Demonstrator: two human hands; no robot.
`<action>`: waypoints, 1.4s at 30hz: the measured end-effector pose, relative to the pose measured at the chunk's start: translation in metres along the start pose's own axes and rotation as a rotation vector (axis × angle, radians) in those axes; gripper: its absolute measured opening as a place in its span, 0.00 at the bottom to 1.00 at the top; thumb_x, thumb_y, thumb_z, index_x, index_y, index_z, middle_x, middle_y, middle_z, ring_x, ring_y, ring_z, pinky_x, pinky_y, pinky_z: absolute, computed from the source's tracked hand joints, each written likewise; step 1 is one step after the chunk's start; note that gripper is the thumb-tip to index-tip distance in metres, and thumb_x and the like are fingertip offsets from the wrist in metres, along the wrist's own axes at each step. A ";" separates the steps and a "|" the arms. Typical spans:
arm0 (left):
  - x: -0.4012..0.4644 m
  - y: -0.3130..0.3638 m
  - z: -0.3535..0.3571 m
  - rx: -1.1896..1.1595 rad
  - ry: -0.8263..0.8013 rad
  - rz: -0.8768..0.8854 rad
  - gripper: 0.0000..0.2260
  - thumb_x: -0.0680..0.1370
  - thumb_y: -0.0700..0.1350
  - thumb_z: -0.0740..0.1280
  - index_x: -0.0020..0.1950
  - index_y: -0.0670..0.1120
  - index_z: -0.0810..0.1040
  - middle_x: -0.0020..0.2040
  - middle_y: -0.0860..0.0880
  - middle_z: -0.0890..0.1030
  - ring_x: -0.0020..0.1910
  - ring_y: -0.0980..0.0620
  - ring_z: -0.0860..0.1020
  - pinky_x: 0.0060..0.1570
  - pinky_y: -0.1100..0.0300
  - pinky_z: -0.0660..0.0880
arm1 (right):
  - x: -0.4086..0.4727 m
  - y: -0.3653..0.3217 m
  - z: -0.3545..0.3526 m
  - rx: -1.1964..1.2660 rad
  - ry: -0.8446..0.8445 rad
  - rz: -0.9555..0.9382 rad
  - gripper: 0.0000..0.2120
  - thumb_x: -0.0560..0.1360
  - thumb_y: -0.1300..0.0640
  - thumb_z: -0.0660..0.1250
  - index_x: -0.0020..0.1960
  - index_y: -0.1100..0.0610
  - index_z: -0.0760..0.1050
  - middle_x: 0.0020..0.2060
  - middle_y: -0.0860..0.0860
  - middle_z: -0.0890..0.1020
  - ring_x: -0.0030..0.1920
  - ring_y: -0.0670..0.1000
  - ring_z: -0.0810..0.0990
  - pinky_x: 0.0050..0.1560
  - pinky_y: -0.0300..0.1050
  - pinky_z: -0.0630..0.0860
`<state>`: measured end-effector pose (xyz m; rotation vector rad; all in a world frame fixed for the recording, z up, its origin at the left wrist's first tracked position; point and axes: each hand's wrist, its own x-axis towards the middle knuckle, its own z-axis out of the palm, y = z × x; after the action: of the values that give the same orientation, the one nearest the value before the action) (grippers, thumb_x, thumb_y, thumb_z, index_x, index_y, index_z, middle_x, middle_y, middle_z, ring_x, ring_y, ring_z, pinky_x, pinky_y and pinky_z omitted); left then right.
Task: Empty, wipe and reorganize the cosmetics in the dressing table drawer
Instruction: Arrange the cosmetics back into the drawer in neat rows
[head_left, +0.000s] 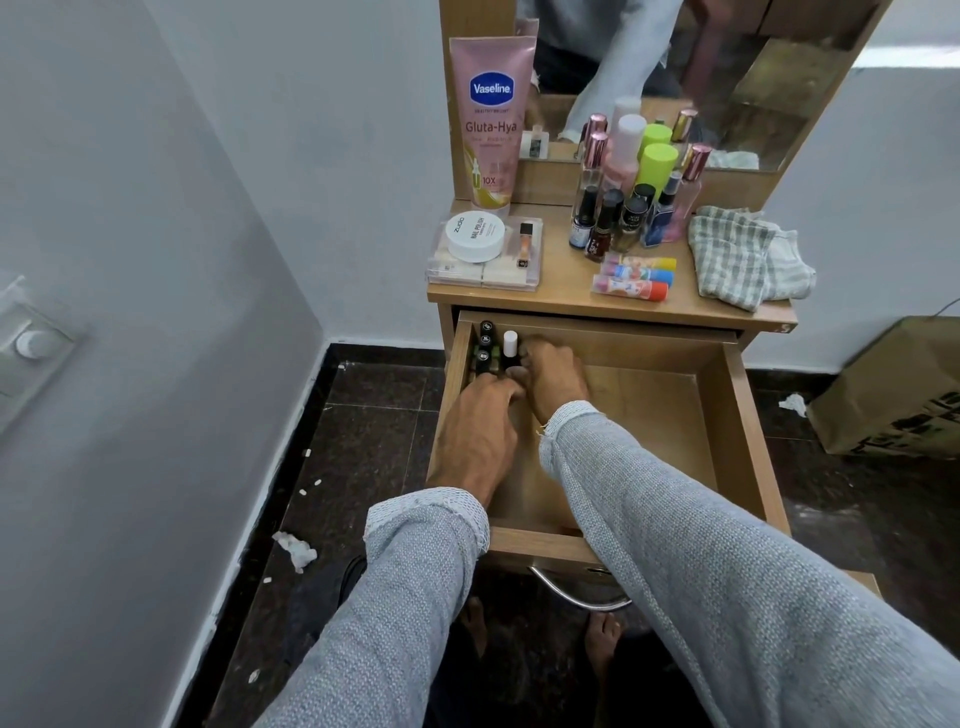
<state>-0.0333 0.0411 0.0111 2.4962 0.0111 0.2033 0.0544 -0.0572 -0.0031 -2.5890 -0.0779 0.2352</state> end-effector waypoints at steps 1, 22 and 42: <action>0.000 0.000 0.000 -0.002 -0.002 0.000 0.13 0.79 0.36 0.63 0.59 0.46 0.81 0.57 0.47 0.80 0.55 0.49 0.78 0.58 0.57 0.76 | 0.000 0.000 0.000 -0.009 -0.002 -0.001 0.10 0.76 0.55 0.66 0.55 0.57 0.72 0.50 0.62 0.81 0.51 0.63 0.78 0.47 0.47 0.73; 0.014 0.006 -0.032 -0.248 0.204 -0.047 0.08 0.78 0.42 0.68 0.55 0.49 0.82 0.51 0.53 0.82 0.49 0.56 0.80 0.50 0.54 0.80 | 0.034 -0.012 -0.155 -0.197 0.483 -0.241 0.14 0.77 0.53 0.65 0.59 0.59 0.72 0.53 0.57 0.78 0.51 0.57 0.77 0.53 0.52 0.75; 0.019 -0.006 -0.033 -0.387 0.224 -0.186 0.08 0.79 0.39 0.66 0.56 0.46 0.82 0.51 0.53 0.83 0.48 0.62 0.79 0.44 0.75 0.75 | -0.030 -0.026 -0.126 0.104 0.346 -0.358 0.03 0.76 0.57 0.68 0.49 0.56 0.77 0.40 0.47 0.79 0.39 0.44 0.78 0.40 0.34 0.76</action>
<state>-0.0188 0.0664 0.0370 2.0632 0.2696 0.3682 0.0477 -0.1014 0.1209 -2.4202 -0.3866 -0.3291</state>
